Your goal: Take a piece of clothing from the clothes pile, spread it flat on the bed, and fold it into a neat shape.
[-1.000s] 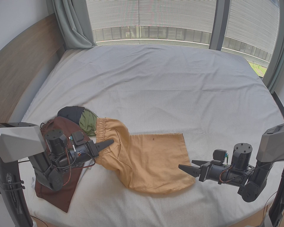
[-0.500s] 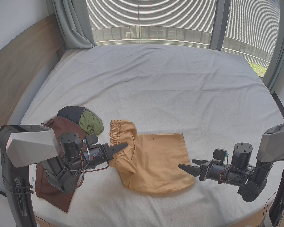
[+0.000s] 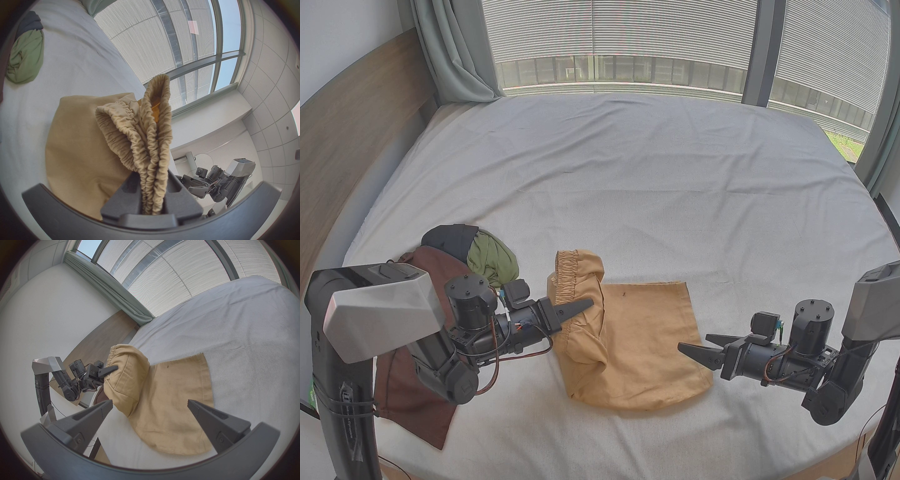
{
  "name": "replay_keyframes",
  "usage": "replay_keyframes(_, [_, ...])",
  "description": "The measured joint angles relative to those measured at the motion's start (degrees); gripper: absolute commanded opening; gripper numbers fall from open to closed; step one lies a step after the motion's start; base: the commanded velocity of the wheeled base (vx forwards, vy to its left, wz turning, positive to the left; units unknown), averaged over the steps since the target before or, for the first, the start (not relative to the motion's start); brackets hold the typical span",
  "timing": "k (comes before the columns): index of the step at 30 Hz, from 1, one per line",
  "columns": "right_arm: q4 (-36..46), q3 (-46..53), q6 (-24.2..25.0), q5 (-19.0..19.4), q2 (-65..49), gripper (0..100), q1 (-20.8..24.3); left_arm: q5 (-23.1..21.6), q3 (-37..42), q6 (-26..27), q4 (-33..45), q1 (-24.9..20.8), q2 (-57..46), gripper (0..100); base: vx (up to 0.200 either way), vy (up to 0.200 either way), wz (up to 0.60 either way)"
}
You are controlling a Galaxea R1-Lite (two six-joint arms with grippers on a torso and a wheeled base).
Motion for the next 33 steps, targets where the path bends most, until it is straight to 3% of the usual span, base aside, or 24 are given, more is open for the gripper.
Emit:
replay_keyframes(15, [0.0, -1.9, 0.3, 0.0, -0.2, 100, -1.0, 0.4, -5.2, -1.0, 2.2, -3.9, 3.6, 0, 0.0, 0.0, 0.0])
replay_keyframes(24, [0.0, -2.5, 0.3, 0.0, -0.2, 100, -1.5, 0.4, -7.5, -6.8, 2.6, -6.1, 6.2, 0, 0.0, 0.0, 0.0])
replay_keyframes(33, [0.0, -2.9, 0.3, 0.0, -0.2, 100, -1.9, 0.5, -9.8, -8.9, 2.9, -8.4, 8.3, 0, 0.0, 0.0, 0.0])
